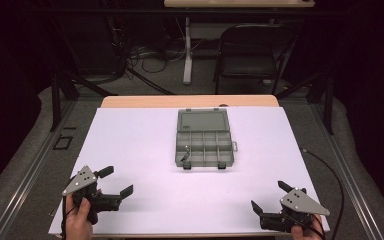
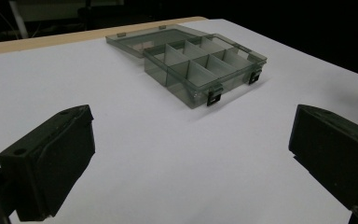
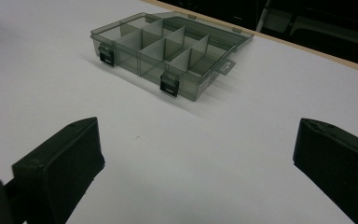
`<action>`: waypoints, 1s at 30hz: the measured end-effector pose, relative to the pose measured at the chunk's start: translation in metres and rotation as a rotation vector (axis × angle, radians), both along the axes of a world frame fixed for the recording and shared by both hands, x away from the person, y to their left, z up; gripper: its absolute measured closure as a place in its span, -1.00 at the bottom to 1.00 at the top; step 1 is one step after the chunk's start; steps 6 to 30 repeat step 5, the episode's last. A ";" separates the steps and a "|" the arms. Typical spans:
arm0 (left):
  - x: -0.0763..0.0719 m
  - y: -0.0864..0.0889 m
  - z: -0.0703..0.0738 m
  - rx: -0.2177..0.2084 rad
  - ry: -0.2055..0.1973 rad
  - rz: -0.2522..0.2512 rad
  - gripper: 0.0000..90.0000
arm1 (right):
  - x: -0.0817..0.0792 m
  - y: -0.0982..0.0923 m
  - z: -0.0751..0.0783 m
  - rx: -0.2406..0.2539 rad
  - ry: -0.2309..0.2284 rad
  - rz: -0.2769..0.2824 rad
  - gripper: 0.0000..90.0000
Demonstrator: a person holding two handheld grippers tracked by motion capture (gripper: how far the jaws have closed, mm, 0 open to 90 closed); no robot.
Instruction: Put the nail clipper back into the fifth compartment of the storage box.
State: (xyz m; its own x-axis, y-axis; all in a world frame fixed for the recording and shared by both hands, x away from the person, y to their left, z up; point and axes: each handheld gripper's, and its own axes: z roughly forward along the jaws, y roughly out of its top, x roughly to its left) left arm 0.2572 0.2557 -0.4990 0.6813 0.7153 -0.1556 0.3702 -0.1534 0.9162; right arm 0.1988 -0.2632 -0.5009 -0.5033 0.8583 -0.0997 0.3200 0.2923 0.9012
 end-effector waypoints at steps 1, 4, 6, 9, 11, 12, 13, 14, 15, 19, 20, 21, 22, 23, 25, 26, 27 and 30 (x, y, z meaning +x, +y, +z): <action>0.000 0.000 0.000 -0.001 -0.001 0.001 -1.00 | 0.000 0.000 0.000 0.000 0.000 0.000 -0.98; 0.000 0.000 0.000 -0.002 -0.001 0.004 -1.00 | 0.000 0.000 0.000 -0.003 0.001 -0.001 -0.98; 0.000 0.001 0.000 -0.001 -0.002 0.005 -1.00 | 0.000 -0.001 0.000 -0.005 0.004 -0.001 -0.98; 0.000 0.001 0.000 -0.001 -0.002 0.005 -1.00 | 0.000 -0.001 0.000 -0.005 0.004 -0.001 -0.98; 0.000 0.001 0.000 -0.001 -0.002 0.005 -1.00 | 0.000 -0.001 0.000 -0.005 0.004 -0.001 -0.98; 0.000 0.001 0.000 -0.001 -0.002 0.005 -1.00 | 0.000 -0.001 0.000 -0.005 0.004 -0.001 -0.98; 0.000 0.001 0.000 -0.001 -0.002 0.005 -1.00 | 0.000 -0.001 0.000 -0.005 0.004 -0.001 -0.98; 0.000 0.001 0.000 -0.001 -0.002 0.005 -1.00 | 0.000 -0.001 0.000 -0.005 0.004 -0.001 -0.98; 0.000 0.001 0.000 -0.001 -0.002 0.005 -1.00 | 0.000 -0.001 0.000 -0.005 0.004 -0.001 -0.98; 0.000 0.001 0.000 -0.001 -0.002 0.005 -1.00 | 0.000 -0.001 0.000 -0.005 0.004 -0.001 -0.98; 0.000 0.001 0.000 -0.001 -0.002 0.005 -1.00 | 0.000 -0.001 0.000 -0.005 0.004 -0.001 -0.98; 0.000 0.001 0.000 -0.001 -0.002 0.005 -1.00 | 0.000 -0.001 0.000 -0.005 0.004 -0.001 -0.98; 0.000 0.001 0.000 -0.001 -0.002 0.005 -1.00 | 0.000 -0.001 0.000 -0.005 0.004 -0.001 -0.98; 0.000 0.001 0.000 -0.001 -0.002 0.005 -1.00 | 0.000 -0.001 0.000 -0.005 0.004 -0.001 -0.98; 0.000 0.001 0.000 -0.001 -0.002 0.005 -1.00 | 0.000 -0.001 0.000 -0.005 0.004 -0.001 -0.98; 0.000 0.001 0.000 -0.001 -0.002 0.005 -1.00 | 0.000 -0.001 0.000 -0.005 0.004 -0.001 -0.98; 0.000 0.001 0.000 -0.001 -0.002 0.005 -1.00 | 0.000 -0.001 0.000 -0.005 0.004 -0.001 -0.98; 0.000 0.001 0.000 -0.001 -0.002 0.005 -1.00 | 0.000 -0.001 0.000 -0.005 0.004 -0.001 -0.98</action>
